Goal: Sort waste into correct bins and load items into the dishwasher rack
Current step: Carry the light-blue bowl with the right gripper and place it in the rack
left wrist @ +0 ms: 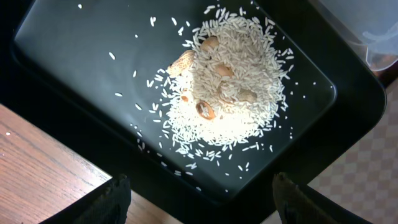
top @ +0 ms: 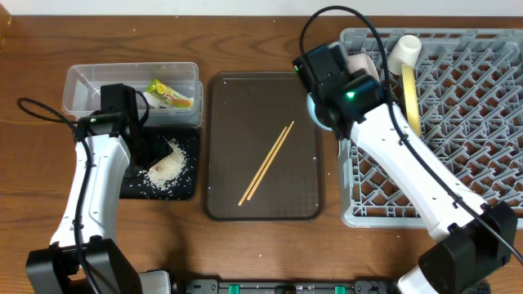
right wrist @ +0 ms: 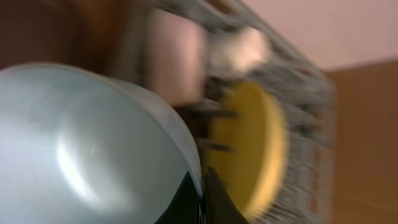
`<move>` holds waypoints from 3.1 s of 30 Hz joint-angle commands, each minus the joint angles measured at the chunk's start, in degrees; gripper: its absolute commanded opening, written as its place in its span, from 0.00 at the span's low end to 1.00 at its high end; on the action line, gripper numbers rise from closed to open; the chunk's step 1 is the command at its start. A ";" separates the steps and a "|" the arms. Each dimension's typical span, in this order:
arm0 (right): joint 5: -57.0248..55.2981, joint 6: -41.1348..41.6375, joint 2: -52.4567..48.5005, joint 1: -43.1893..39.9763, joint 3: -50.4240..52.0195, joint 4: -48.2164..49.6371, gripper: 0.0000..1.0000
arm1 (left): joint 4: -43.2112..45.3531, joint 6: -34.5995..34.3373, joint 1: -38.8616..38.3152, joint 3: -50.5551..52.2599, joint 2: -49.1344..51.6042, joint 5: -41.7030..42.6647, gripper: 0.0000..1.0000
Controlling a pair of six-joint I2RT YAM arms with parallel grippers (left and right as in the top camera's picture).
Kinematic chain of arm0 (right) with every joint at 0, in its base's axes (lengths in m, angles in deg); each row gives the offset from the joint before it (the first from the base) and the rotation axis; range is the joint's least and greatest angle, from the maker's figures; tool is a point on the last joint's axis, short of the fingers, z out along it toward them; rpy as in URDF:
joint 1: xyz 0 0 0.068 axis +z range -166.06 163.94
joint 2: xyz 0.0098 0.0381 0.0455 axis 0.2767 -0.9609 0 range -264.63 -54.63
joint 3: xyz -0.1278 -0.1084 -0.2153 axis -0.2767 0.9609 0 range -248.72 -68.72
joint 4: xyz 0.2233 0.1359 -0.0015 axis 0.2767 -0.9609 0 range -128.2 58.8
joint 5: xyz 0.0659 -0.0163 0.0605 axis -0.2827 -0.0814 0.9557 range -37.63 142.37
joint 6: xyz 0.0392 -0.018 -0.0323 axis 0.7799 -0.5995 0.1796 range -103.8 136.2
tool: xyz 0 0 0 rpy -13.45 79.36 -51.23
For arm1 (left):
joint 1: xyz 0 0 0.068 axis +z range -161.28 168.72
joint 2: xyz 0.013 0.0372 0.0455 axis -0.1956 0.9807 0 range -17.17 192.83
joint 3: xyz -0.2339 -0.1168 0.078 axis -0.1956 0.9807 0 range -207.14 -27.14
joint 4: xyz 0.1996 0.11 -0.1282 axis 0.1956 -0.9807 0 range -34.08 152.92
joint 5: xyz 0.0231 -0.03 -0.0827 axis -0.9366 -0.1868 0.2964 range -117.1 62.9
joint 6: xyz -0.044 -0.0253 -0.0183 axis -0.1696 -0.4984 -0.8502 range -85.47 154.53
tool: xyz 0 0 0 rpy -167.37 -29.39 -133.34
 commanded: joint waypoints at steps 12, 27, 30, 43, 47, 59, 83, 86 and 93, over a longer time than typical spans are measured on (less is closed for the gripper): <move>-13.49 -3.34 -0.76 -5.29 0.50 -2.80 0.01 | -0.02 -0.52 0.22 -0.42 -1.18 -0.94 0.76; -23.69 -5.22 -8.31 -7.04 1.01 -3.43 0.01 | -0.15 -0.52 0.22 -0.42 -1.18 -0.94 0.76; -27.17 -3.48 -9.44 -6.58 1.01 -3.26 0.01 | -0.22 -0.52 0.22 -0.42 -1.18 -0.94 0.76; -27.67 -2.60 -9.86 -5.03 4.20 -4.44 0.01 | -0.24 -0.52 0.22 -0.42 -1.18 -0.94 0.76; -27.54 -2.45 -9.86 -4.09 7.56 -3.43 0.01 | -0.24 -0.52 0.22 -0.42 -1.18 -0.94 0.76; -27.41 2.47 -9.86 2.97 11.54 -2.19 0.01 | -0.24 -0.50 0.22 -0.42 -1.18 -0.96 0.76; 13.16 12.74 7.50 -1.22 11.41 8.92 0.41 | -0.22 -0.50 0.22 -0.42 -1.16 -0.96 0.76; 15.15 12.74 10.27 -6.73 11.41 10.93 0.22 | -0.22 -0.50 0.22 -0.42 -1.16 -0.96 0.76; 16.65 12.76 12.00 -21.20 11.43 14.01 0.01 | -0.22 -0.50 0.22 -0.42 -1.07 -0.96 0.76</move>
